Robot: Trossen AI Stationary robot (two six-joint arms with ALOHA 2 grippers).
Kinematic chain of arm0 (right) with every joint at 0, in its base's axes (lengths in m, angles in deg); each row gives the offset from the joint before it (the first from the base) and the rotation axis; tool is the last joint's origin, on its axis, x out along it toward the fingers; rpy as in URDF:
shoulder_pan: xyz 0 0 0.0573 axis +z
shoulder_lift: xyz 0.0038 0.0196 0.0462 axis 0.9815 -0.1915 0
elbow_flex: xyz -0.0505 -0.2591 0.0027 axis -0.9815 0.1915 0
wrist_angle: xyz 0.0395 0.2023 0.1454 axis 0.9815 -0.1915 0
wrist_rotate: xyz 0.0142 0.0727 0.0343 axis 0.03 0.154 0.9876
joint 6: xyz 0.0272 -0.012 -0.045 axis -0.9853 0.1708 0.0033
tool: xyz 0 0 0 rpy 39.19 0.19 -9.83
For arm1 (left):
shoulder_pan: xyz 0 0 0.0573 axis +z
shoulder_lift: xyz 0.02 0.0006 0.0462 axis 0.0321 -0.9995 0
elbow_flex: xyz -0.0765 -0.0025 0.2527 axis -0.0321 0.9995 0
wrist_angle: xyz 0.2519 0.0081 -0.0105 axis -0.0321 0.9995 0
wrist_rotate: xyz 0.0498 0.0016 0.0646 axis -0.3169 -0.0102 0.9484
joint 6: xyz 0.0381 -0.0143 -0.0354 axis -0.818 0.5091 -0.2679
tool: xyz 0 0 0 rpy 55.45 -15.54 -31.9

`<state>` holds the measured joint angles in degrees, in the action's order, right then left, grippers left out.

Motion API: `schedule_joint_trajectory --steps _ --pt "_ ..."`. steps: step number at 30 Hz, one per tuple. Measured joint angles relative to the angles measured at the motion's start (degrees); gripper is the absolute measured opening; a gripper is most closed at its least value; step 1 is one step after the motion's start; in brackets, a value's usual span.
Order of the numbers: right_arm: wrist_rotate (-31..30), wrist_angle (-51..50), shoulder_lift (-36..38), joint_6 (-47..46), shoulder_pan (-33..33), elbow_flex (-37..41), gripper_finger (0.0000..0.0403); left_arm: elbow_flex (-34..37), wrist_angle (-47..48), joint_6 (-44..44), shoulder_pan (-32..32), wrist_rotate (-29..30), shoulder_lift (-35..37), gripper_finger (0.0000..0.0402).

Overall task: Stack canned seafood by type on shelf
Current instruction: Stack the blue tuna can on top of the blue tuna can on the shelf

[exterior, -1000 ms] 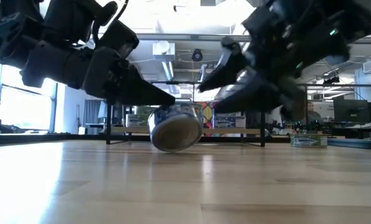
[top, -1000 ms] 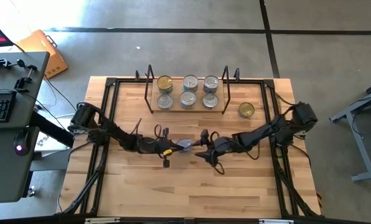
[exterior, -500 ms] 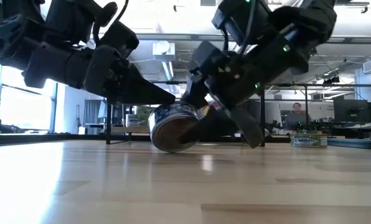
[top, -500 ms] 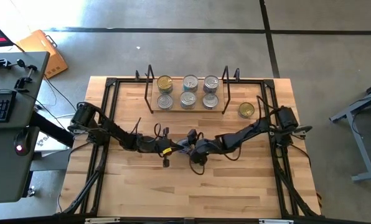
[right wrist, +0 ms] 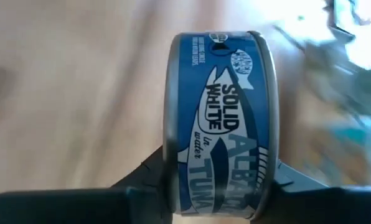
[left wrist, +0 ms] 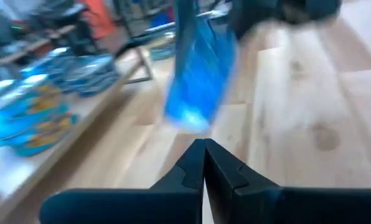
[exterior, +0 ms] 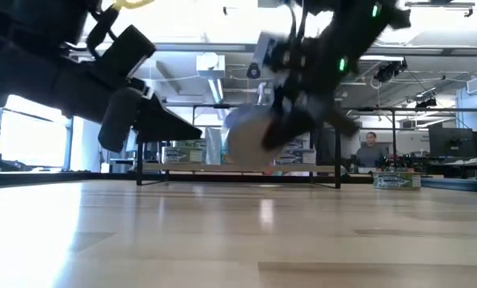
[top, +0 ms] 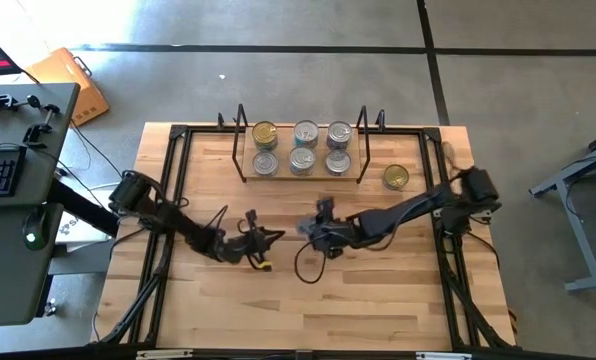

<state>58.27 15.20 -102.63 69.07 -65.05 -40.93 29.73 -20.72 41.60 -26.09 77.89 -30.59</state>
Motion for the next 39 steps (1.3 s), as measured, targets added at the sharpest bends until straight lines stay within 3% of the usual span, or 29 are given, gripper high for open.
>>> schedule_joint_trajectory --steps 3,6,11,18,21,30,39 --pt "-7.3 -9.3 5.2 -5.8 -0.5 -1.5 0.0117 0.2 0.2 0.4 -1.4 4.5 0.0 0.0001" --pt "-13.4 -19.2 9.8 -12.1 -2.8 -2.9 0.0117 0.1 -0.1 2.5 -1.3 4.6 0.0 0.0001" --pt "-14.3 -28.9 13.0 -17.6 -9.9 -5.0 0.0117 0.1 -0.2 4.0 -0.8 4.7 0.0 0.0000" --pt "-11.8 -22.5 8.6 -6.8 -17.6 -4.7 0.0117 0.1 -0.2 3.7 -0.9 4.5 0.0 0.0000" --pt "-14.2 -22.9 6.8 -6.5 -19.9 -4.7 0.0117 0.1 -0.2 3.6 -0.9 4.5 0.0 0.0000" --pt "-14.0 -23.5 4.1 -7.9 -23.1 -4.7 0.0117 0.1 -0.2 4.1 -0.8 4.5 0.0 0.0000" --pt "-12.8 -23.2 4.0 -8.8 -23.3 -4.7 0.0205 0.1 -0.2 5.0 -0.8 4.5 0.0 0.0000"
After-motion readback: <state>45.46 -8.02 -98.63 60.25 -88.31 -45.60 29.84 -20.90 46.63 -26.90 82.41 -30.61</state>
